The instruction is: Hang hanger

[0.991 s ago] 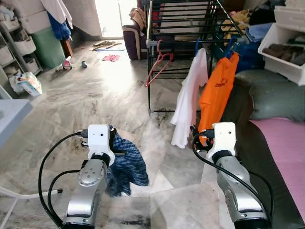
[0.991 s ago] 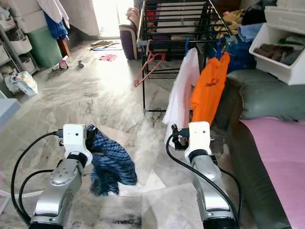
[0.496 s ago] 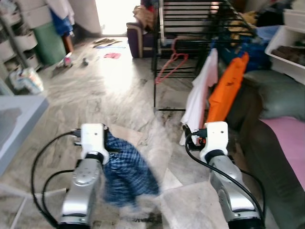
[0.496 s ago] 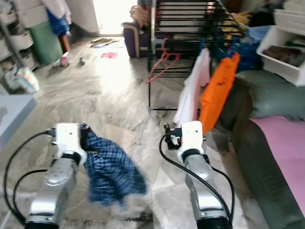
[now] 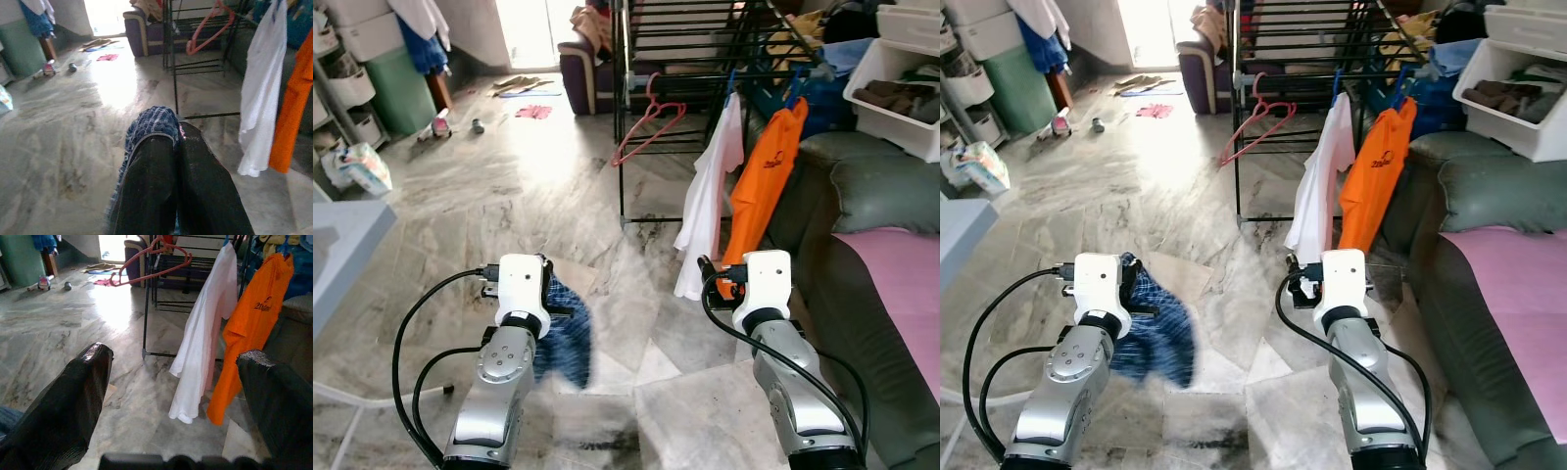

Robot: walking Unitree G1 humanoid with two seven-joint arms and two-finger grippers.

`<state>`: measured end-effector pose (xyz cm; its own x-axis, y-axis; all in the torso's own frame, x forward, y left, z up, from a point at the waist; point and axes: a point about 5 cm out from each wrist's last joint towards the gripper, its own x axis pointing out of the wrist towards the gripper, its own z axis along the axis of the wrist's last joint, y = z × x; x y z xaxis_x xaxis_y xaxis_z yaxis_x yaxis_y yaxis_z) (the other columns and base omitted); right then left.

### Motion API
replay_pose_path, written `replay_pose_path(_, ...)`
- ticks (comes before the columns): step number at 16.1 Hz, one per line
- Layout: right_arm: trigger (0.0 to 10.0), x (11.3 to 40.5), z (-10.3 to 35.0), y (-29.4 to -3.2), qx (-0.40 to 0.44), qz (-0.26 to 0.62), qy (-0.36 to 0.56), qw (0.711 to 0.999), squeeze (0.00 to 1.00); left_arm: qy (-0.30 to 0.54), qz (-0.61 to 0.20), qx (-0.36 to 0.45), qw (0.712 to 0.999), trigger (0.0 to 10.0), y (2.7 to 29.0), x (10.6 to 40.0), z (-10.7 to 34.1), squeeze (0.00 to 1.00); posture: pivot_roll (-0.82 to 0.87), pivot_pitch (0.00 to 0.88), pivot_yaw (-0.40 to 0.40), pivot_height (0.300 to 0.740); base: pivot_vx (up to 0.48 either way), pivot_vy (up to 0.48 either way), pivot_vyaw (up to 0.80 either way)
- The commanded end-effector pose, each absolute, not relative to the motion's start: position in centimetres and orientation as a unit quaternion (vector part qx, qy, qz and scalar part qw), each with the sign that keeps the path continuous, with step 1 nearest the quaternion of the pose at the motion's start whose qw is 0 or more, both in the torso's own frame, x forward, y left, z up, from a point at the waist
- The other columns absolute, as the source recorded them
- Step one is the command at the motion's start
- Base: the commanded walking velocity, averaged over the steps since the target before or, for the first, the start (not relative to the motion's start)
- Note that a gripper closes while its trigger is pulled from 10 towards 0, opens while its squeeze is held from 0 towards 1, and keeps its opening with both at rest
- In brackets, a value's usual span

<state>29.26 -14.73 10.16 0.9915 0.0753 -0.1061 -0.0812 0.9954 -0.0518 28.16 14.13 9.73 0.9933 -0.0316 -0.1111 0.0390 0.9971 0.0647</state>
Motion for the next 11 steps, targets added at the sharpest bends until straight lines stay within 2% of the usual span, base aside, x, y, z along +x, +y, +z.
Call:
replay_pose_path(1,10.0,29.3,10.1,-14.6,-0.024,0.041,0.055,0.997,0.00,0.053,0.000,0.047,0.997,10.0,14.7,28.2,9.8,0.00,-0.01,0.000,0.021,0.740,0.000,0.000,0.00)
replay_pose_path(4,10.0,29.0,9.7,-14.8,-0.026,0.055,0.064,0.996,0.00,0.060,0.035,0.035,0.997,10.0,16.2,27.4,9.2,0.00,-0.01,0.000,0.009,0.740,0.000,0.000,0.00)
replay_pose_path(7,10.0,28.9,9.3,-14.9,-0.036,0.080,0.076,0.993,0.00,0.063,0.063,0.031,0.996,10.0,17.2,26.7,8.7,0.00,0.02,0.000,-0.042,0.740,0.000,0.000,0.00)
replay_pose_path(11,10.0,30.0,9.8,-14.2,-0.040,0.096,0.069,0.992,0.00,0.058,0.077,0.028,0.995,10.0,17.3,26.4,8.7,0.00,0.04,0.000,-0.064,0.740,0.000,0.000,0.00)
